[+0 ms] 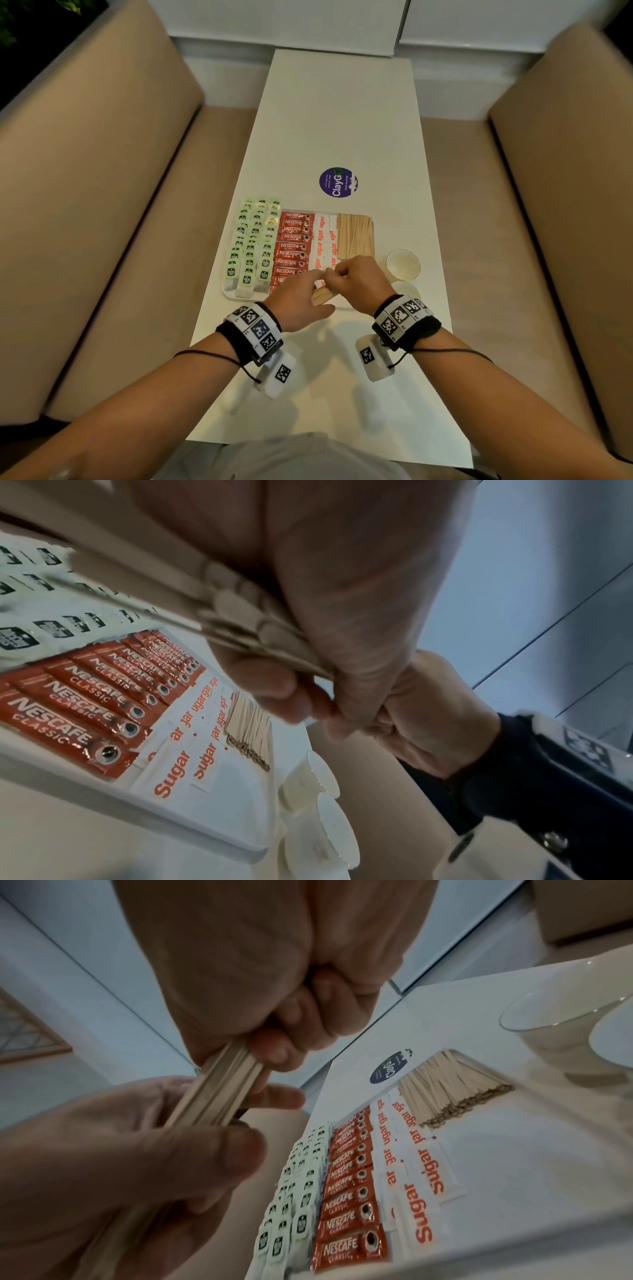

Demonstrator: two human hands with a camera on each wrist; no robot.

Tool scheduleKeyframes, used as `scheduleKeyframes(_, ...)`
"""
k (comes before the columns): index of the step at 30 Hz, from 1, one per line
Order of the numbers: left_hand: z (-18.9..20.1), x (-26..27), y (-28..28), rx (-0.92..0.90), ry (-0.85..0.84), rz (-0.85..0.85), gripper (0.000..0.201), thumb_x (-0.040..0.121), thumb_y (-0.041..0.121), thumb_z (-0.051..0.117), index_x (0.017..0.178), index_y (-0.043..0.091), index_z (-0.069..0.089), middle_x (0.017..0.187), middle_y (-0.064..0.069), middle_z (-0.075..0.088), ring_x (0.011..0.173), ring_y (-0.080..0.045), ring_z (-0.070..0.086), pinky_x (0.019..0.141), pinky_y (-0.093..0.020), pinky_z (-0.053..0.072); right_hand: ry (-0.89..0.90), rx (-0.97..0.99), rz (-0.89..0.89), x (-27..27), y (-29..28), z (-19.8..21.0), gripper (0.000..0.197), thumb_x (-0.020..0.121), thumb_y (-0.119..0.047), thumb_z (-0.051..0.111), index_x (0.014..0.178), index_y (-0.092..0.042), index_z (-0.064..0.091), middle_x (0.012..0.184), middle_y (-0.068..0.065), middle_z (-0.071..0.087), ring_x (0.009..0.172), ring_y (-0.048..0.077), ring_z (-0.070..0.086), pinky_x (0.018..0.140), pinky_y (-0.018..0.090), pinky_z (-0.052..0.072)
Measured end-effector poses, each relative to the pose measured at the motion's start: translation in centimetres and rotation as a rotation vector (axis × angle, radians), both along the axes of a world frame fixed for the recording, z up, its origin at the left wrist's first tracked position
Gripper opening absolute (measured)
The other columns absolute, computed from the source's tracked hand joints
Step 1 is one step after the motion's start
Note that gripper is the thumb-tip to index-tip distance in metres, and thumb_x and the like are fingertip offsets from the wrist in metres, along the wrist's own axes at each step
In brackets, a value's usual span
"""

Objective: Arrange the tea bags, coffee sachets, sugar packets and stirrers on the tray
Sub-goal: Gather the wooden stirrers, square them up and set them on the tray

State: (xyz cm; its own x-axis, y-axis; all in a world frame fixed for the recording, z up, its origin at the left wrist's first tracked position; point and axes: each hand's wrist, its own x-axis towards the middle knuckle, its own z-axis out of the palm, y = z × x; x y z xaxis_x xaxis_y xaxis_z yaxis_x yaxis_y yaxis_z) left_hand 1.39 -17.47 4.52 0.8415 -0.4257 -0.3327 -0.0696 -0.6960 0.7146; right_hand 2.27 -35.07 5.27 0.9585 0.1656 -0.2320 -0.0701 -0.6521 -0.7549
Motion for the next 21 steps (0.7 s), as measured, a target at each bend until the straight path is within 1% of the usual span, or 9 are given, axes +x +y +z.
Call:
scheduleKeyframes(2,0.4,0.4,0.6,-0.041,0.094,0.015,0.055,0.080,0.040,0.080,0.129,0.028,0.057,0.099,0.006,0.068,0.072,-0.012,0.070,0.062,-0.029,0.060,-0.026,0.007,-0.043,0.1,-0.4,0.0,0.044,0.098,-0.029,0.060,0.063,-0.004,0.069,0.055,0.013,0.058,0.047,0.011,0.039,0.046,0.022,0.032)
scheduleKeyframes(3,0.6,0.7,1.1,-0.067,0.143,0.028,0.057,0.079,0.042,0.082,0.128,0.028,0.057,0.101,0.004,0.069,0.070,-0.015,0.071,0.061,-0.030,0.061,-0.041,0.009,-0.065,0.1,-0.6,0.0,0.044,0.097,-0.029,0.060,0.060,-0.007,0.067,0.054,0.011,0.058,0.047,0.011,0.040,0.047,0.023,0.033)
scheduleKeyframes(5,1.1,1.3,2.2,-0.116,0.224,0.069,0.056,0.080,0.048,0.080,0.127,0.027,0.059,0.104,0.002,0.071,0.065,-0.016,0.071,0.061,-0.028,0.060,-0.066,0.018,-0.110,0.2,-1.1,-0.1,0.048,0.097,-0.029,0.059,0.051,-0.017,0.060,0.045,-0.003,0.050,0.045,0.010,0.039,0.047,0.023,0.032)
scheduleKeyframes(7,1.6,2.0,3.2,-0.208,0.298,0.158,0.056,0.082,0.059,0.070,0.124,0.022,0.063,0.103,-0.005,0.073,0.064,-0.018,0.070,0.060,-0.030,0.058,-0.082,0.021,-0.156,0.2,-1.5,-0.2,0.052,0.098,-0.030,0.058,0.047,-0.022,0.052,0.040,-0.010,0.041,0.043,0.011,0.037,0.047,0.020,0.030)
scheduleKeyframes(9,1.9,2.3,3.7,-0.327,0.389,0.292,0.066,0.081,0.071,0.052,0.119,0.019,0.067,0.102,-0.011,0.075,0.069,-0.024,0.071,0.060,-0.033,0.058,-0.093,0.048,-0.212,0.2,-1.7,-0.5,0.054,0.098,-0.031,0.058,0.047,-0.017,0.047,0.040,-0.009,0.036,0.043,0.010,0.033,0.048,0.023,0.030)
scheduleKeyframes(12,2.2,2.1,3.1,-0.457,0.458,0.476,0.079,0.082,0.080,0.037,0.113,0.015,0.071,0.100,-0.010,0.077,0.081,-0.031,0.075,0.060,-0.033,0.058,-0.108,0.080,-0.284,0.0,-1.0,-0.8,0.052,0.098,-0.034,0.057,0.053,-0.008,0.056,0.046,-0.002,0.044,0.044,0.014,0.037,0.049,0.033,0.034)
scheduleKeyframes(15,2.2,1.9,1.2,-0.507,0.457,0.622,0.077,0.091,0.075,0.035,0.104,0.009,0.074,0.097,-0.012,0.077,0.086,-0.032,0.075,0.059,-0.035,0.058,-0.105,0.085,-0.288,-0.8,0.5,-0.7,0.046,0.100,-0.037,0.055,0.065,-0.011,0.071,0.058,0.005,0.065,0.055,0.023,0.057,0.052,0.036,0.047)
scheduleKeyframes(19,1.4,2.1,-0.6,-0.423,0.314,0.748,0.060,0.101,0.056,0.042,0.092,0.005,0.072,0.097,-0.015,0.073,0.081,-0.030,0.074,0.053,-0.031,0.055,-0.111,0.109,-0.307,-1.6,1.9,-0.7,0.044,0.099,-0.036,0.056,0.067,-0.012,0.073,0.059,0.003,0.066,0.059,0.019,0.059,0.059,0.035,0.049)
scheduleKeyframes(21,1.2,2.3,-0.8,-0.379,0.250,0.739,0.045,0.101,0.043,0.048,0.088,0.006,0.070,0.095,-0.015,0.072,0.077,-0.030,0.073,0.052,-0.031,0.055,-0.118,0.114,-0.299,-1.6,2.0,-0.6,0.044,0.099,-0.038,0.057,0.068,-0.013,0.074,0.059,0.002,0.066,0.061,0.017,0.060,0.058,0.031,0.048)
